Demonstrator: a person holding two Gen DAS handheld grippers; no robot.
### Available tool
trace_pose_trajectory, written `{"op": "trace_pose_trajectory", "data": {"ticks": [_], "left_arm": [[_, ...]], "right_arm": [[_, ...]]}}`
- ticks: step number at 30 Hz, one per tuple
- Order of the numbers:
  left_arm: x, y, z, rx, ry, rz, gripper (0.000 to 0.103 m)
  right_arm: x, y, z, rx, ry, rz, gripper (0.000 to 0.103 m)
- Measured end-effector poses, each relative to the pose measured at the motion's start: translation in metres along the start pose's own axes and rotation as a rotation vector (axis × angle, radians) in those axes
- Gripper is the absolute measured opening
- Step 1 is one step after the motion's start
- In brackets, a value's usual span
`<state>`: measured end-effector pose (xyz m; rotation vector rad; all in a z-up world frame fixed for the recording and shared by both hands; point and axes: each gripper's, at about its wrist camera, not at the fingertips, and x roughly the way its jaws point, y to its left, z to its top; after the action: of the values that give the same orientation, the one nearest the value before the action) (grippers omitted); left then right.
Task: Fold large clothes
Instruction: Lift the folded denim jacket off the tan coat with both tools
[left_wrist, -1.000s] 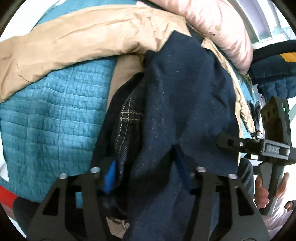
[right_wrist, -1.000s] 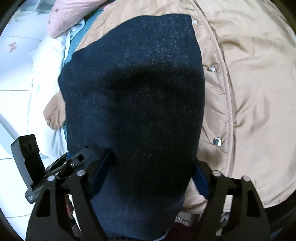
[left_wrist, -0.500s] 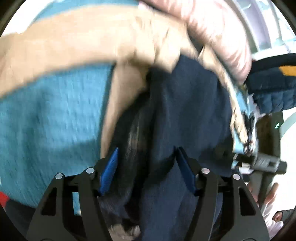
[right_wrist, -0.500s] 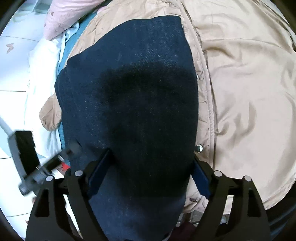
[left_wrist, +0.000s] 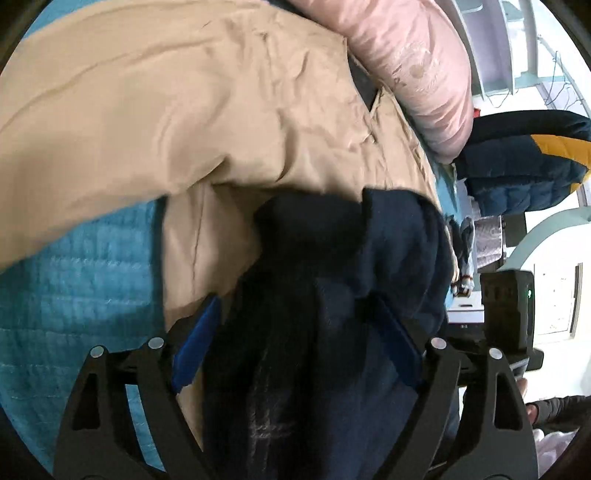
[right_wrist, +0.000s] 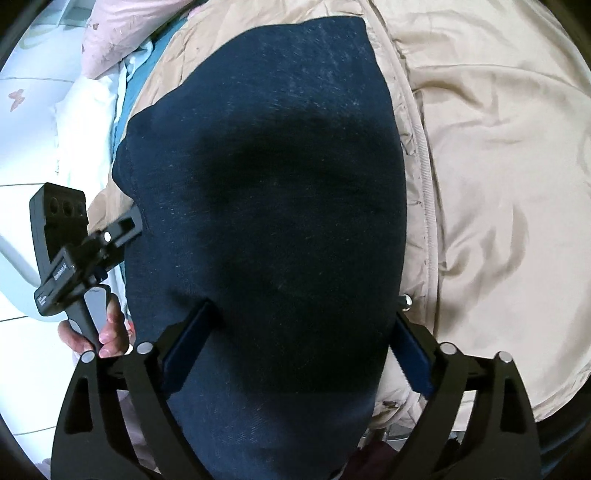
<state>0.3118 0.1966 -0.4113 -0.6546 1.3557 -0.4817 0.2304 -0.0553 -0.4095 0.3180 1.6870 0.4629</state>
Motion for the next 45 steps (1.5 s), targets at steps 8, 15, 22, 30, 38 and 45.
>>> {"op": "trace_pose_trajectory", "data": {"ticks": [8,15,22,30,38,45], "left_arm": [[-0.008,-0.002,-0.04,0.032,0.062,0.043,0.084],[0.006,-0.017,-0.065,0.043,0.091,0.102,0.083],[-0.006,-0.054,-0.065,0.085,0.062,0.194,0.041],[-0.032,-0.065,-0.075,0.08,0.046,0.201,0.032],[-0.048,-0.086,-0.092,0.072,0.036,0.225,0.032],[-0.058,-0.114,-0.096,0.076,0.012,0.229,0.032]], "right_arm": [[0.009,-0.005,-0.002,0.015,0.04,0.067,0.092],[0.024,0.004,-0.004,-0.036,0.009,0.068,0.097],[0.004,0.014,-0.011,-0.04,-0.031,0.024,0.08],[-0.012,0.017,-0.02,-0.032,-0.041,0.047,0.075],[-0.034,0.024,-0.03,-0.059,-0.055,0.049,0.074],[-0.061,0.018,-0.036,-0.059,-0.089,0.072,0.073]]}}
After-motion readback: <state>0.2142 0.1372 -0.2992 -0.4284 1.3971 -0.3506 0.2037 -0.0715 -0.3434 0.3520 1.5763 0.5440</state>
